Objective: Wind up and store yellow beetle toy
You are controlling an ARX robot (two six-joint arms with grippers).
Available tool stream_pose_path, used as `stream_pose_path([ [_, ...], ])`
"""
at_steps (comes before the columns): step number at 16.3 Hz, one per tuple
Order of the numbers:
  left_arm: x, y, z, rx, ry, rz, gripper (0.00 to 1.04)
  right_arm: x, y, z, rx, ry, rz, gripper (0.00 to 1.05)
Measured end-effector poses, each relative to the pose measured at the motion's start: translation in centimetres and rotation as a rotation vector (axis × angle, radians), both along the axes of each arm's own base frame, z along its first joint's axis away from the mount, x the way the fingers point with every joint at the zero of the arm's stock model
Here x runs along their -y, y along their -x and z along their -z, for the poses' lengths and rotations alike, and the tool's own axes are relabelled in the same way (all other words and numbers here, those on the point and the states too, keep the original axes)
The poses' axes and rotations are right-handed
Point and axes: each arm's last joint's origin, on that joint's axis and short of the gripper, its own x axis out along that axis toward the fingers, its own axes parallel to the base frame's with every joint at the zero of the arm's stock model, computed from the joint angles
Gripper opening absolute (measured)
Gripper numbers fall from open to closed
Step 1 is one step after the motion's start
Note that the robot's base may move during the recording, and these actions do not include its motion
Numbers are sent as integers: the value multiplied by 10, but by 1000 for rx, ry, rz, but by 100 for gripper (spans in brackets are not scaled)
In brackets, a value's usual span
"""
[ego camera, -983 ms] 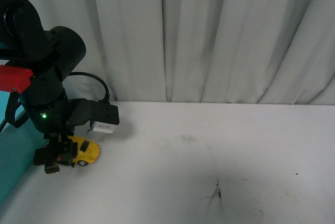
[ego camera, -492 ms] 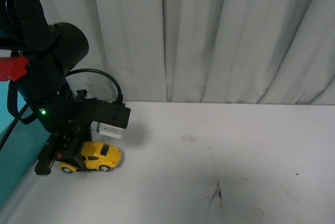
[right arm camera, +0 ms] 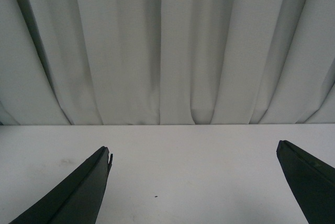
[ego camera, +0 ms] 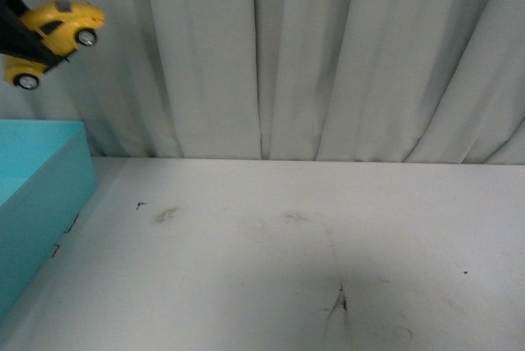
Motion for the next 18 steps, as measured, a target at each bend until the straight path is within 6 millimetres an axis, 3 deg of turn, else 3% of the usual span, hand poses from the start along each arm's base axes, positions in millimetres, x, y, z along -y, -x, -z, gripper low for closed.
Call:
stream_pose_path([
  [3,-53,19,-9,89,31,-274,40,0,0,0,0,0,0,98],
  [6,-87,49,22,-6,13,-488,40,0,0,0,0,0,0,98],
  [9,-103,64,69,-81,-63,-652,40,0,0,0,0,0,0,98],
  [12,-110,65,116,-170,-100,-729,40,0,0,0,0,0,0,98],
  [18,-116,48,166,-168,-148,-833,40,0,0,0,0,0,0,98],
])
